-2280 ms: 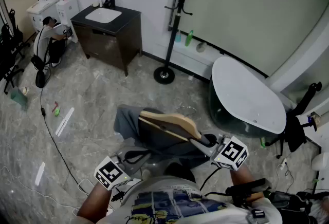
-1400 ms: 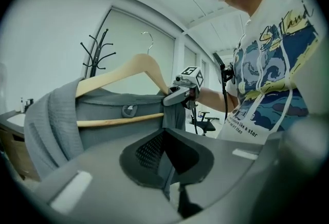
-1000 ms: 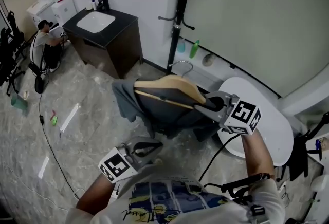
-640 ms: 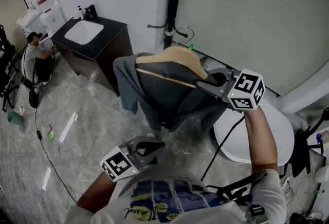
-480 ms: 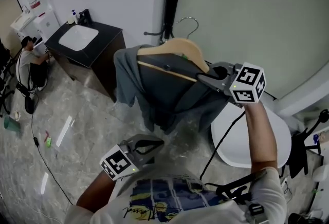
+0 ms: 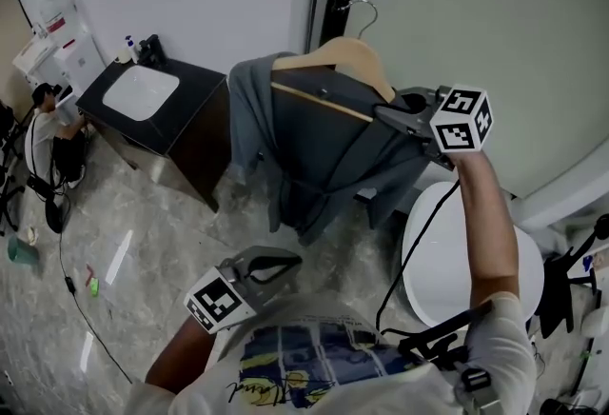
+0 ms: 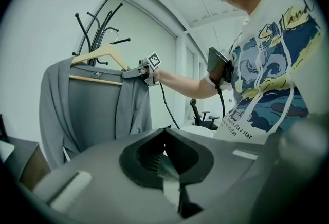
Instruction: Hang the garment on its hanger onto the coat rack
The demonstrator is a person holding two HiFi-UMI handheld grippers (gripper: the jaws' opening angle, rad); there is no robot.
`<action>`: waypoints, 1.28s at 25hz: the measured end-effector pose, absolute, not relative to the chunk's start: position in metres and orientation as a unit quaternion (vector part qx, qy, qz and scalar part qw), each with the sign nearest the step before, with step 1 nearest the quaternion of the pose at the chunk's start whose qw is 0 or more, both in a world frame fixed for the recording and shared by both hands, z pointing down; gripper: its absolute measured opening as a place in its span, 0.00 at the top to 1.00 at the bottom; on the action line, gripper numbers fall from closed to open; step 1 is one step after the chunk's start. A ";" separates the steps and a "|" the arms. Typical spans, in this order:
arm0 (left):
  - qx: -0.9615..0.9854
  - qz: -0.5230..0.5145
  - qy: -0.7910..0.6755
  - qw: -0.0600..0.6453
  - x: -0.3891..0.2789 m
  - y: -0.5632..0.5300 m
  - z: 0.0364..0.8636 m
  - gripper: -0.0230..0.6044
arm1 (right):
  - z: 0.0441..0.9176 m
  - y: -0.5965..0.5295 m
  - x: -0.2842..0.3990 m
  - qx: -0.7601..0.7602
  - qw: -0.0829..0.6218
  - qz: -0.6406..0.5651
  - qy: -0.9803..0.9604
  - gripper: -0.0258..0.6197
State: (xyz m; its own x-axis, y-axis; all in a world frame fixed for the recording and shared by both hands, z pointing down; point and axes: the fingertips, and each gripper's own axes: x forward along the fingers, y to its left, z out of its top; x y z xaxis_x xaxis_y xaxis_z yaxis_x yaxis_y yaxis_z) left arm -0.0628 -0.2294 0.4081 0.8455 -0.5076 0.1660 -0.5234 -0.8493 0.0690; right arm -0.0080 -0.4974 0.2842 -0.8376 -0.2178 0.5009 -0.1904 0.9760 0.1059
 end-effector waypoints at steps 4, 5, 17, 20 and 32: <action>0.958 0.073 -0.272 0.056 -0.077 -0.249 0.410 0.96 | 0.295 -0.536 -0.013 0.123 0.267 -0.014 -0.956 0.94; 0.958 0.072 -0.271 0.057 -0.079 -0.253 0.410 0.96 | 0.298 -0.543 -0.014 0.126 0.269 -0.012 -0.955 0.94; 0.960 0.071 -0.258 0.080 -0.086 -0.277 0.422 0.96 | 0.341 -0.592 -0.020 0.144 0.299 0.011 -0.943 0.94; 0.961 0.071 -0.256 0.083 -0.085 -0.277 0.426 0.96 | 0.347 -0.596 -0.023 0.143 0.301 0.012 -0.943 0.94; 0.956 0.077 -0.265 0.095 -0.085 -0.271 0.426 0.96 | 0.344 -0.604 -0.029 0.150 0.276 0.006 -0.949 0.87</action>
State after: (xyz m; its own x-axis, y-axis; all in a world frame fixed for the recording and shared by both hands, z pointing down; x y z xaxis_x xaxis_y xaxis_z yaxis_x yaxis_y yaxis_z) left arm -0.0848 -0.2713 0.4260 0.8476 -0.4924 0.1978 -0.5216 -0.8415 0.1404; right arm -0.0291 -0.6044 0.3444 -0.8030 -0.2817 0.5252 -0.2883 0.9549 0.0714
